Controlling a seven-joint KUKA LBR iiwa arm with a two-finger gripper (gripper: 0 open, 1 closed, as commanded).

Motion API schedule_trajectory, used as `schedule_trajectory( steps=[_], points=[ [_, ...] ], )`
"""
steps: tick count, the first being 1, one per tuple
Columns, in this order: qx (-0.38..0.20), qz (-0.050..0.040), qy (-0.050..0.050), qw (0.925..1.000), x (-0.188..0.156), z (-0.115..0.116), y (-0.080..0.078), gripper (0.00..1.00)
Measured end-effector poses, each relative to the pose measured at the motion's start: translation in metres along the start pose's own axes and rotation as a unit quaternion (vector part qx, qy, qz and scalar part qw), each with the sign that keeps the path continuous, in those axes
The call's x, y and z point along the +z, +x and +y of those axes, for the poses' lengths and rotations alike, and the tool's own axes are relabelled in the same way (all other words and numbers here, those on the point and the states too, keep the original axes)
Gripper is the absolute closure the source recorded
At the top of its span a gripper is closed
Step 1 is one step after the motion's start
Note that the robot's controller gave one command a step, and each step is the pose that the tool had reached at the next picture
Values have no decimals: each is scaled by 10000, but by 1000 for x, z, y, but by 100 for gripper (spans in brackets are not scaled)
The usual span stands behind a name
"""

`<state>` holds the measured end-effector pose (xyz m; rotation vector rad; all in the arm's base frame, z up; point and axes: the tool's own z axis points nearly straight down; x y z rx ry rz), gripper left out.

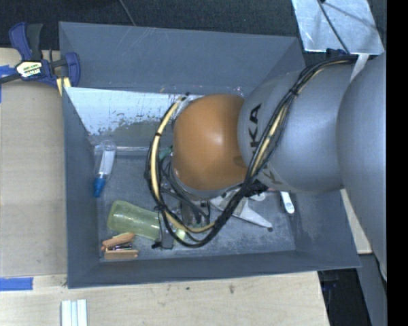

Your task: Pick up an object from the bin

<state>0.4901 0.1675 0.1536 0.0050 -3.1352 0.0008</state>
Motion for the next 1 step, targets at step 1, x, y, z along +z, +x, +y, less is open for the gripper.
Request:
schedule_trajectory(
  steps=[1],
  points=[
    [16, -40, -9, 10000, -4, -1, -2, 0]
  ],
)
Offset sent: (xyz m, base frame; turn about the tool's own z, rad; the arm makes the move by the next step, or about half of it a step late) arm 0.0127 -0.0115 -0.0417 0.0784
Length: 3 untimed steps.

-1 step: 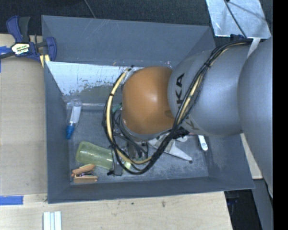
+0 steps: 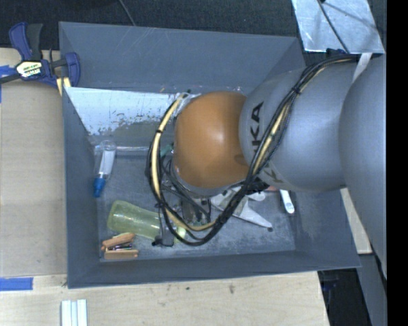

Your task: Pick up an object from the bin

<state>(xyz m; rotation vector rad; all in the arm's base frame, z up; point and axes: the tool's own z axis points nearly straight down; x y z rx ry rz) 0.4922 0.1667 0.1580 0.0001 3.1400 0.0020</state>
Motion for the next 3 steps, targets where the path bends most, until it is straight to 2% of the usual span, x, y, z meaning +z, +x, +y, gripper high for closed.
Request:
schedule_trajectory(
  steps=[1, 2, 3],
  points=[
    [251, -6, -1, 9997, 32, -7, -8, 0],
    [-276, 9, 8, 9996, 50, -25, -8, 0],
    [104, 14, 8, 9999, 53, -34, -6, 0]
  ],
)
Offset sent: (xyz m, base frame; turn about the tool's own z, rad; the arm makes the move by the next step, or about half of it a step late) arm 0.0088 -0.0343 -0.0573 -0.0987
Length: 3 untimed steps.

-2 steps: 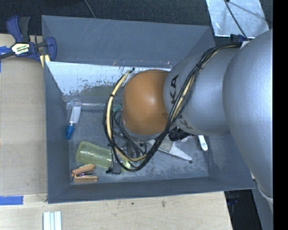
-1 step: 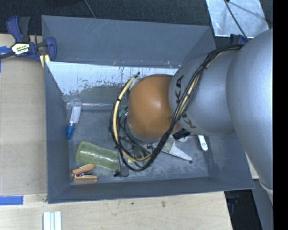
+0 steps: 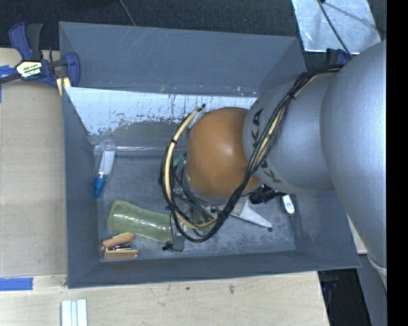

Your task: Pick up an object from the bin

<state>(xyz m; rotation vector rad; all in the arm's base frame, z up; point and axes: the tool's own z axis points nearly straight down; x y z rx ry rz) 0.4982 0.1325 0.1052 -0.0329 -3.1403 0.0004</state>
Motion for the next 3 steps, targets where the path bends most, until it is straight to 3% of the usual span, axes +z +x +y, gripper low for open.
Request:
schedule_trajectory(
  steps=[1, 2, 3],
  points=[
    [1227, -14, -5, 9924, -11, -15, -6, 0],
    [414, -18, -3, 9991, -30, -36, -22, 0],
    [1411, -26, -4, 9900, -39, -27, -22, 0]
  ],
)
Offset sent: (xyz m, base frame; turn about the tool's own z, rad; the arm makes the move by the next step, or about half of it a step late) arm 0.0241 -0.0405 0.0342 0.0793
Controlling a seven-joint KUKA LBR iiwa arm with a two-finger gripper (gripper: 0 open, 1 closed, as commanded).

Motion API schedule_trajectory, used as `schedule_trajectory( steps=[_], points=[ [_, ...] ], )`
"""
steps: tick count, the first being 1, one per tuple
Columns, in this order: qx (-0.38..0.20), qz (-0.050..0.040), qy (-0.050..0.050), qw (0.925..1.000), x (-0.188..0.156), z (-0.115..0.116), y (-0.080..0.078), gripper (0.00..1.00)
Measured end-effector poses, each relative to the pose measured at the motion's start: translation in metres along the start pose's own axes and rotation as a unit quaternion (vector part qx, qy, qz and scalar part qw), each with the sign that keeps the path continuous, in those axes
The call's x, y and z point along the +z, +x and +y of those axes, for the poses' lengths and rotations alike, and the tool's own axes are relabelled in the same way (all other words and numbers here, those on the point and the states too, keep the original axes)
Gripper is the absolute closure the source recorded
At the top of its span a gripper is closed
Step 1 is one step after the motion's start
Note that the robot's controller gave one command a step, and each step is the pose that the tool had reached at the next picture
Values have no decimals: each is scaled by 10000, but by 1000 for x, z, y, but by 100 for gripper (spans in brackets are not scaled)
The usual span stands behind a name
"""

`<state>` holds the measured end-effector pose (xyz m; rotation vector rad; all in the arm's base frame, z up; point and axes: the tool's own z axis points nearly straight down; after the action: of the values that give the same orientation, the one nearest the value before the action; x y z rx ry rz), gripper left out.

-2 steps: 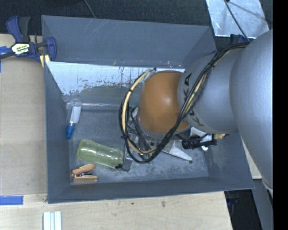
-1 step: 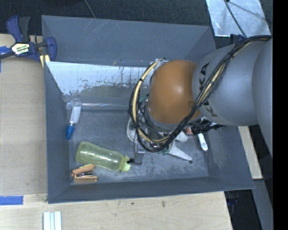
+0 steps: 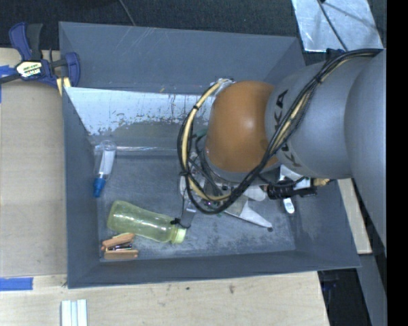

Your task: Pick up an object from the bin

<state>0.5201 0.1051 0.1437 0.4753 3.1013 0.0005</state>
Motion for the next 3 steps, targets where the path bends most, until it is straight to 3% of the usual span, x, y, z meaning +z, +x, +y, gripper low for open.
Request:
schedule_trajectory(
  steps=[1, 2, 3],
  points=[
    [469, 12, -9, 9989, 2, -12, -24, 0],
    [-619, 4, 6, 9981, -6, -19, -48, 0],
    [476, 12, 0, 9989, -9, -38, -51, 0]
  ],
)
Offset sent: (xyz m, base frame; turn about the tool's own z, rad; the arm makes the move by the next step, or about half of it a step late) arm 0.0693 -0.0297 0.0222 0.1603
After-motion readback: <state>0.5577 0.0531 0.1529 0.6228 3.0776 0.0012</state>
